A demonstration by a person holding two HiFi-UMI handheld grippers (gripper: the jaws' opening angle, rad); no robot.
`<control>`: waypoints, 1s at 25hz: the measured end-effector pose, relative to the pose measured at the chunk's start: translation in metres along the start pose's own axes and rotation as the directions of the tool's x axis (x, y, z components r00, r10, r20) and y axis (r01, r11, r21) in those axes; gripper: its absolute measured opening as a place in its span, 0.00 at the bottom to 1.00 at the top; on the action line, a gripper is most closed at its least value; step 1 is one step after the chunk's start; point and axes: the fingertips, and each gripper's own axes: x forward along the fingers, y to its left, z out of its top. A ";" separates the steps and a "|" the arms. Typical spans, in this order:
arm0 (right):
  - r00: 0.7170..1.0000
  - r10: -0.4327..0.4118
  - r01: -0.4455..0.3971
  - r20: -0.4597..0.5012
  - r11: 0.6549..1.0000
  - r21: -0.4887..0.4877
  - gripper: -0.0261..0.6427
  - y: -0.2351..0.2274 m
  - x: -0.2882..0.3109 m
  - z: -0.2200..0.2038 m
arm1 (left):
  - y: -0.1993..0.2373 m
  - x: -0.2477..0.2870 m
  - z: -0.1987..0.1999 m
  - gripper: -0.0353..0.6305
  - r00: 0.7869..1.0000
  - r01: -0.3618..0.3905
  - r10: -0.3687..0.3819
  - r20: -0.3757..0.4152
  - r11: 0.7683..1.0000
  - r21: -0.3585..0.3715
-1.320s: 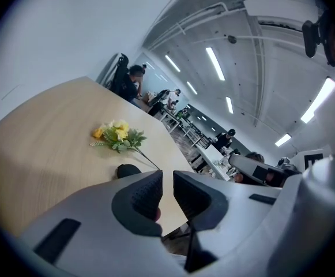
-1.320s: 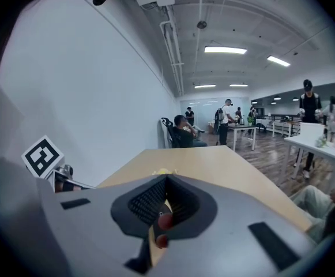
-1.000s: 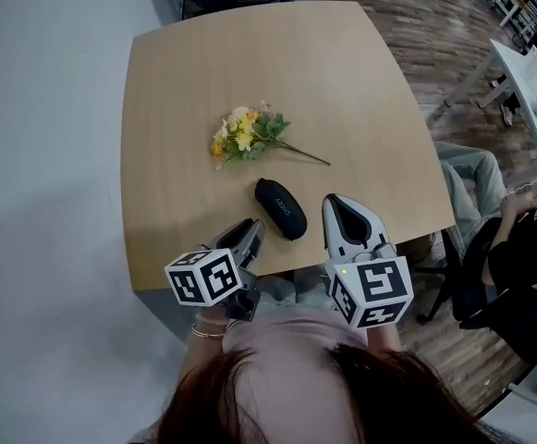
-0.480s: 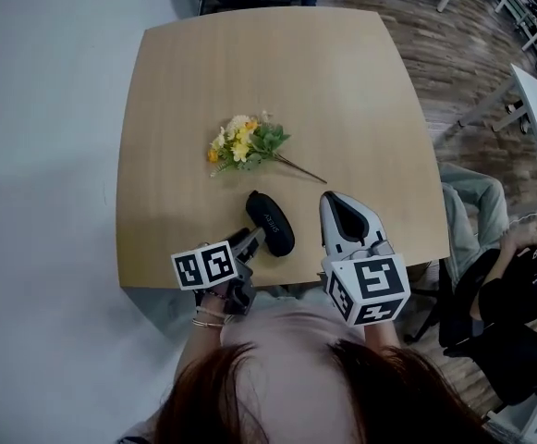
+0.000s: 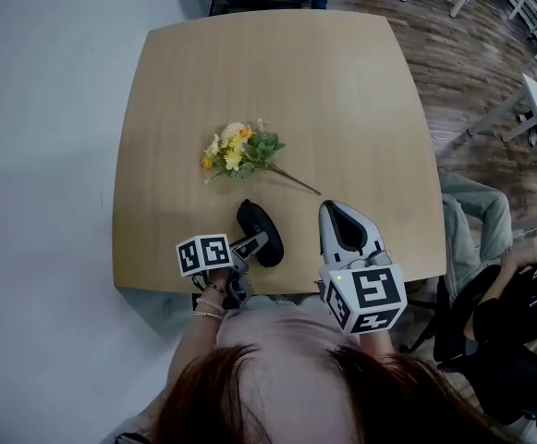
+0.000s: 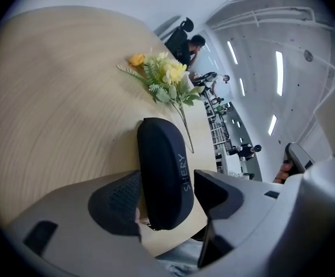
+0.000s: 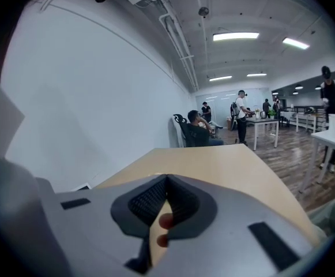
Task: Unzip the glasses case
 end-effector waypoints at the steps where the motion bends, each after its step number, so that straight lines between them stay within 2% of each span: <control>1: 1.000 0.002 -0.002 -0.002 1.000 0.005 0.06 -0.003 0.000 -0.001 | 0.001 0.004 -0.001 0.47 1.000 -0.007 0.007 -0.011 1.000 -0.006; 11: 1.000 0.011 -0.010 -0.014 0.999 0.039 0.06 -0.027 -0.001 -0.009 | -0.006 0.031 -0.006 0.50 0.995 -0.062 0.061 -0.075 0.998 -0.007; 21: 1.000 0.017 -0.016 -0.021 0.997 0.074 0.06 -0.036 0.002 -0.018 | -0.011 0.045 -0.010 0.49 0.976 -0.145 0.147 -0.158 0.989 0.022; 25: 1.000 0.013 -0.012 -0.018 0.996 0.090 0.06 -0.040 0.003 -0.020 | -0.013 0.048 -0.011 0.49 0.970 -0.155 0.157 -0.184 0.988 0.026</control>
